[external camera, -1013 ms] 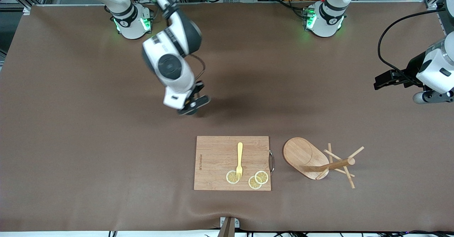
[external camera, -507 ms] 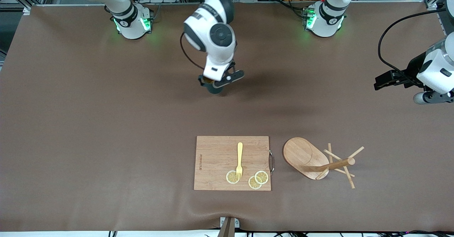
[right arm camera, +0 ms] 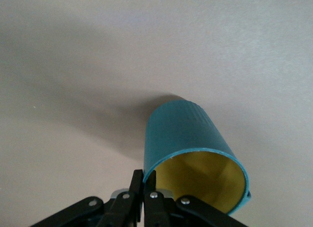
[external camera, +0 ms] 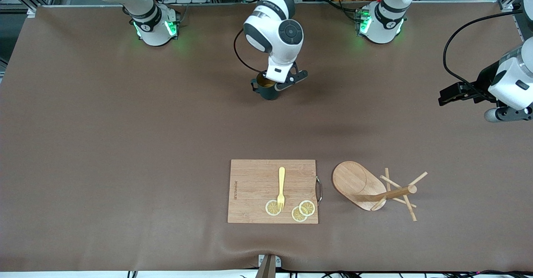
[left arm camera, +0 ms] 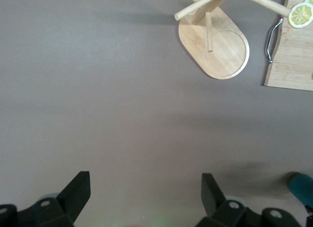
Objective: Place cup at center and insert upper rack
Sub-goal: 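Lift the mug with the right gripper and carry it toward table center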
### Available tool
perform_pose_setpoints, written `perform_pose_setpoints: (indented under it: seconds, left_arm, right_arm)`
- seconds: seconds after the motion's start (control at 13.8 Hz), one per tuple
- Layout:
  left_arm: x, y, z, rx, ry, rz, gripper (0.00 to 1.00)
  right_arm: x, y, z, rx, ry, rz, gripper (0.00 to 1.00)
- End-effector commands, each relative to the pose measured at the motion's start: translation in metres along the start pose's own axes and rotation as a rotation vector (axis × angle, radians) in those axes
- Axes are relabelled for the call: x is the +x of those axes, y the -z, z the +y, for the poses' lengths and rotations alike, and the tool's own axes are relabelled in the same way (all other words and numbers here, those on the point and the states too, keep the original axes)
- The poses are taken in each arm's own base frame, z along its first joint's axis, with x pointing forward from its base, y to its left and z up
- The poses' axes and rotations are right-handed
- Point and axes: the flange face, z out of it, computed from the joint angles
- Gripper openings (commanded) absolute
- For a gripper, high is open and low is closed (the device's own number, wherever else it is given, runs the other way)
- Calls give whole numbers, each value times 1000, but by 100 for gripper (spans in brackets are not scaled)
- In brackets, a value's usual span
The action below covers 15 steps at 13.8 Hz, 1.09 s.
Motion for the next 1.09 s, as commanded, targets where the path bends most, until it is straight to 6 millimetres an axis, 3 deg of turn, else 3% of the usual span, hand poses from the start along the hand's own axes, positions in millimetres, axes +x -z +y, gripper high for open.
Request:
perform_pose_setpoints:
  seconds: [0.0, 0.36, 0.58, 0.72, 1.01]
  left_arm:
    - [0, 5, 10, 2, 7, 9, 100]
    - [-1, 7, 13, -1, 53, 13, 100]
    - [-1, 15, 14, -3, 54, 28, 100]
    - [-1, 16, 15, -6, 69, 30, 100]
    - [-7, 19, 33, -3, 124, 35, 100]
  right_arm:
    - [7, -3, -12, 8, -8, -4, 0]
    - [6, -5, -15, 44, -29, -25, 2]
    - [9, -3, -11, 49, -33, -21, 39]
    - [11, 0, -9, 52, -38, -17, 58]
    - [29, 30, 16, 119, -88, 0, 74]
